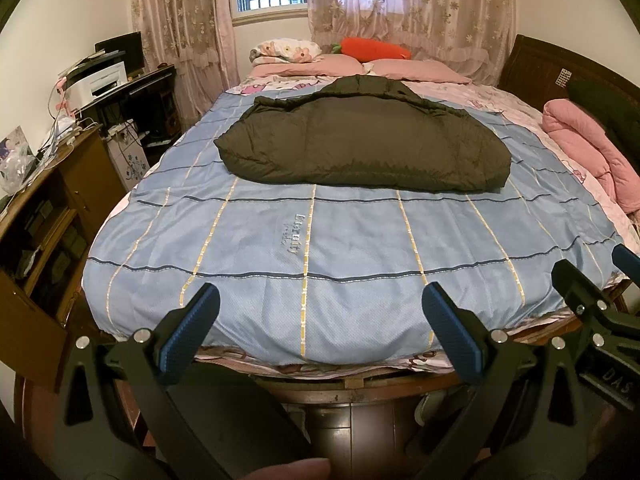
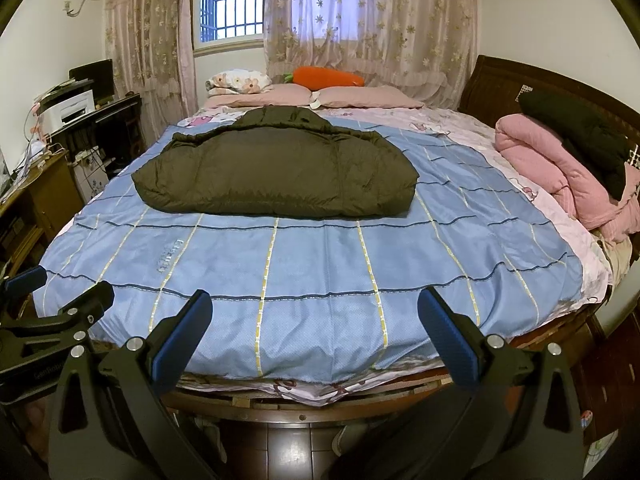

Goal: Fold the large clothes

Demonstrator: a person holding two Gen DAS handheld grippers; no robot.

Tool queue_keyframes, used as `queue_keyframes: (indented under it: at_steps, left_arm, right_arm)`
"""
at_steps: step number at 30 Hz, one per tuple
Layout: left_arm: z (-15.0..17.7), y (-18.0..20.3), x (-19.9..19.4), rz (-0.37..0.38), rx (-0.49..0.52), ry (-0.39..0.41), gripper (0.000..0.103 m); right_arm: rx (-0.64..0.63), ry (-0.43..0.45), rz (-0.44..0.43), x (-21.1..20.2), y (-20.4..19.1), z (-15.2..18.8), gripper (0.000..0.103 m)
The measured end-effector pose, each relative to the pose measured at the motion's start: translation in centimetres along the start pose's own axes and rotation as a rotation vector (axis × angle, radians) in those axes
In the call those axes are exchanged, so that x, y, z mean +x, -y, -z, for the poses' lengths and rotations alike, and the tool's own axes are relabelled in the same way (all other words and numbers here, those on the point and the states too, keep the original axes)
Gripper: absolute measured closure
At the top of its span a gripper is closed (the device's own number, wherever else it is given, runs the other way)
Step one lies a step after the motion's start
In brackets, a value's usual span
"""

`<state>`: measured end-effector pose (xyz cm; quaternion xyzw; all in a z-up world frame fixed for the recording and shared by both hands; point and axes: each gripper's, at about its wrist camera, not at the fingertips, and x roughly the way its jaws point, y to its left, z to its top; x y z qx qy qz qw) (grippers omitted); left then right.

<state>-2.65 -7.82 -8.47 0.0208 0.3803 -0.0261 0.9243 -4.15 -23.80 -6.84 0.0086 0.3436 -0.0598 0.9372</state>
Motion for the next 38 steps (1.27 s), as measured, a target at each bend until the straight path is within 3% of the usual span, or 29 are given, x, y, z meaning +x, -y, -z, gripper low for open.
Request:
queue_keyframes:
  at_steps: [38]
  left_arm:
    - [0.29,-0.17,0.01,0.024,-0.009,-0.001,0.002]
  right_arm:
    - [0.0,0.001,0.0,-0.14,-0.37,0.23,0.001]
